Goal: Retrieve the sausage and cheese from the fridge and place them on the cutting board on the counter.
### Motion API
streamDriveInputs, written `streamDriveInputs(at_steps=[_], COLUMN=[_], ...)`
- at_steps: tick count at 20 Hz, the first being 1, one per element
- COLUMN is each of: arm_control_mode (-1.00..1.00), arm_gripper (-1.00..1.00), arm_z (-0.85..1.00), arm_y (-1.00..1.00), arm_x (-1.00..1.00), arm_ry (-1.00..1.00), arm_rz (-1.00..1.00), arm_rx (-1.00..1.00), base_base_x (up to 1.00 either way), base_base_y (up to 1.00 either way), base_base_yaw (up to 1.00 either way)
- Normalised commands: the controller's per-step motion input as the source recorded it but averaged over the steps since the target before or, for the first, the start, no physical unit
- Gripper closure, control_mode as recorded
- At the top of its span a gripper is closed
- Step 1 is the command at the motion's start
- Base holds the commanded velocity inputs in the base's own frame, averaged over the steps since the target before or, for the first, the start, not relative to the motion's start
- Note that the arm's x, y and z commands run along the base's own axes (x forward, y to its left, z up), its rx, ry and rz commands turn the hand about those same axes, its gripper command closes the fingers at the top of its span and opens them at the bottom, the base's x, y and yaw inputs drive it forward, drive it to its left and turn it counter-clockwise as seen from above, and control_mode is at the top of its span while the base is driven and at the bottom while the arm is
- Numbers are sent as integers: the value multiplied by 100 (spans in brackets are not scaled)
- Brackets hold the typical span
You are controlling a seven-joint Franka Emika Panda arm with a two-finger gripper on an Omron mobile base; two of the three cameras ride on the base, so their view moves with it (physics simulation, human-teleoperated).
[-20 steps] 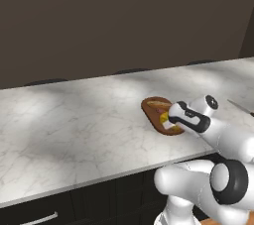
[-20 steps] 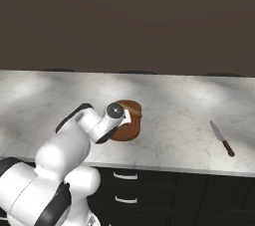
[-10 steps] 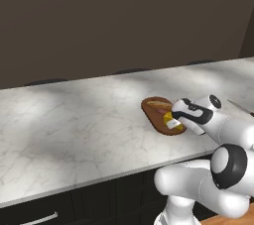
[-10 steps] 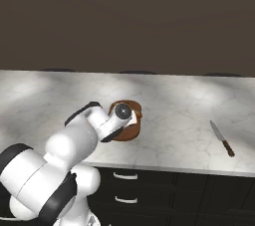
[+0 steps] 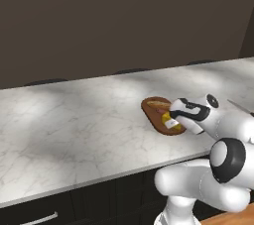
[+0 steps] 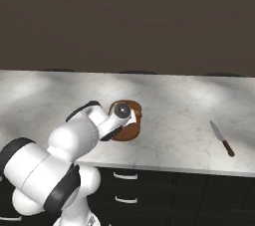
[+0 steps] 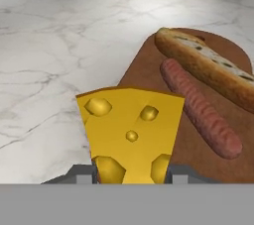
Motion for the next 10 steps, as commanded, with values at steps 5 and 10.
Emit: streamDriveInputs(at_steps=[5, 10], arm_control_mode=[-100, -100], arm_gripper=[100, 100], arm_z=[-19, -16], arm_y=[3, 2], arm_x=[18, 25], arm_ry=[0, 0], arm_rz=[0, 0], arm_rx=[-1, 0], base_base_x=[0, 0], base_base_y=[0, 0], base_base_yaw=[0, 0])
